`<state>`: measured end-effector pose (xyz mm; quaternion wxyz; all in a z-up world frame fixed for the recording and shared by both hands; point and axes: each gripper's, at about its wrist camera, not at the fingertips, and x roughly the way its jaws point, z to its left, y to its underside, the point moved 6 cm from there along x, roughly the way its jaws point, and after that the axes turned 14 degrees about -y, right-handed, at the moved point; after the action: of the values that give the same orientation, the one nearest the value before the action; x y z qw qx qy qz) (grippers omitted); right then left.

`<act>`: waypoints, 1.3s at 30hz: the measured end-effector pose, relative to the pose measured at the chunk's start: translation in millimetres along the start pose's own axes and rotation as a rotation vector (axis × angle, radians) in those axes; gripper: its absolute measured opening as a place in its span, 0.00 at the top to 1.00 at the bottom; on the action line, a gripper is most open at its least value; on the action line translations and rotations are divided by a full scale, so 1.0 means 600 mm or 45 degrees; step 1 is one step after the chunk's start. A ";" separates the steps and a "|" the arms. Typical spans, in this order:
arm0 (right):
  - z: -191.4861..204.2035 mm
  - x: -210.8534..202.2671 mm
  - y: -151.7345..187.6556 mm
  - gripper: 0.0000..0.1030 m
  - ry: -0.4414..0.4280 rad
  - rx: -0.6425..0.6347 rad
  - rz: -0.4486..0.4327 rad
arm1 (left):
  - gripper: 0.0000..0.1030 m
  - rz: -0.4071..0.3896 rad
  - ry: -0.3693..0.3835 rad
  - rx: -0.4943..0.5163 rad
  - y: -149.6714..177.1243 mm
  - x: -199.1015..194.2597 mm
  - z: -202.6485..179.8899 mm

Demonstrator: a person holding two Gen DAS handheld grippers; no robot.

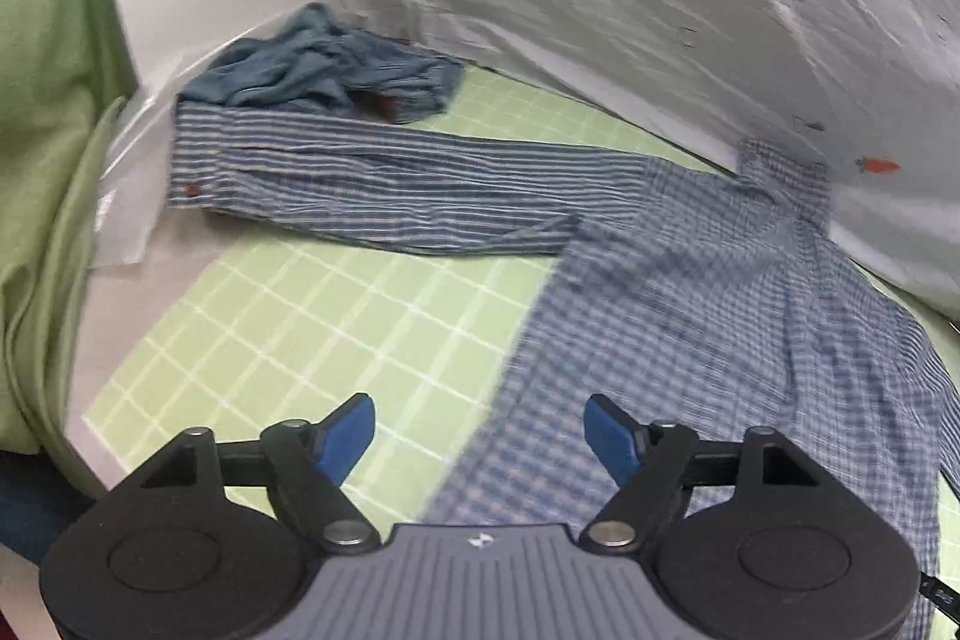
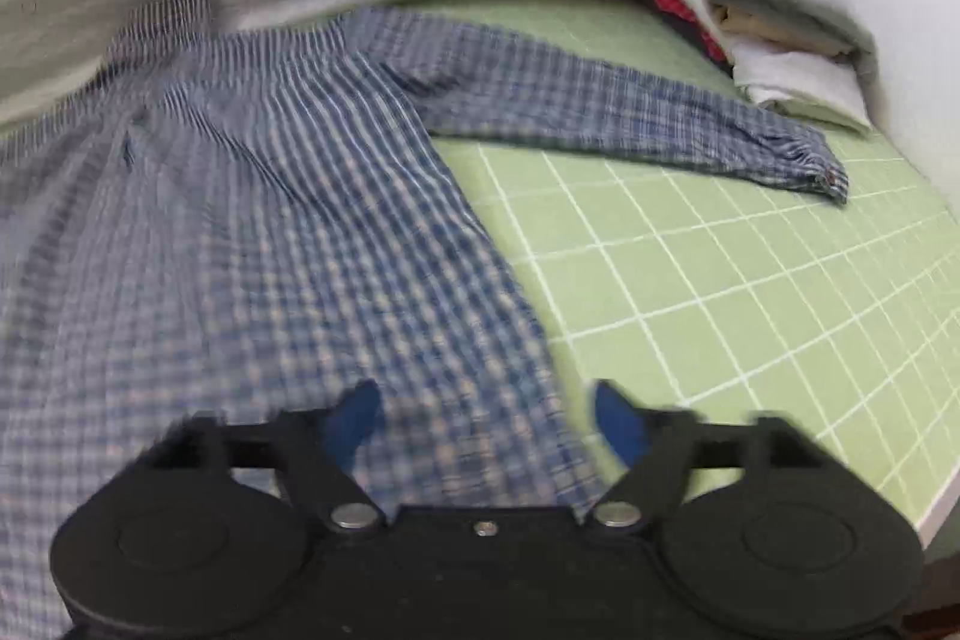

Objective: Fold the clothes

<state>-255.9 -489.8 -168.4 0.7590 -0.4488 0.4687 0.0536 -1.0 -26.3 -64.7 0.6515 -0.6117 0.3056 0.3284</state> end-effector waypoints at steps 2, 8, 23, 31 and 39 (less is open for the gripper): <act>0.040 -0.009 0.008 0.03 -0.009 -0.002 -0.034 | 0.23 0.012 -0.018 0.000 -0.012 0.026 0.038; 0.209 -0.002 0.047 0.03 -0.035 0.037 -0.023 | 0.22 0.045 -0.035 -0.039 -0.089 0.143 0.177; 0.453 0.028 0.139 0.03 0.018 0.080 0.040 | 0.22 0.072 0.100 -0.170 -0.243 0.399 0.331; 0.485 0.003 0.150 0.03 0.052 0.057 0.054 | 0.87 0.099 0.334 -0.246 -0.243 0.376 0.326; 0.505 -0.012 0.153 0.03 0.016 0.111 0.048 | 0.87 0.344 0.522 -0.581 -0.202 0.272 0.361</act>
<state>-105.0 -211.3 -172.9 0.7737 -0.4066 0.4838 0.0445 192.6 194.2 -109.0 0.3734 -0.7492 0.4271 0.3419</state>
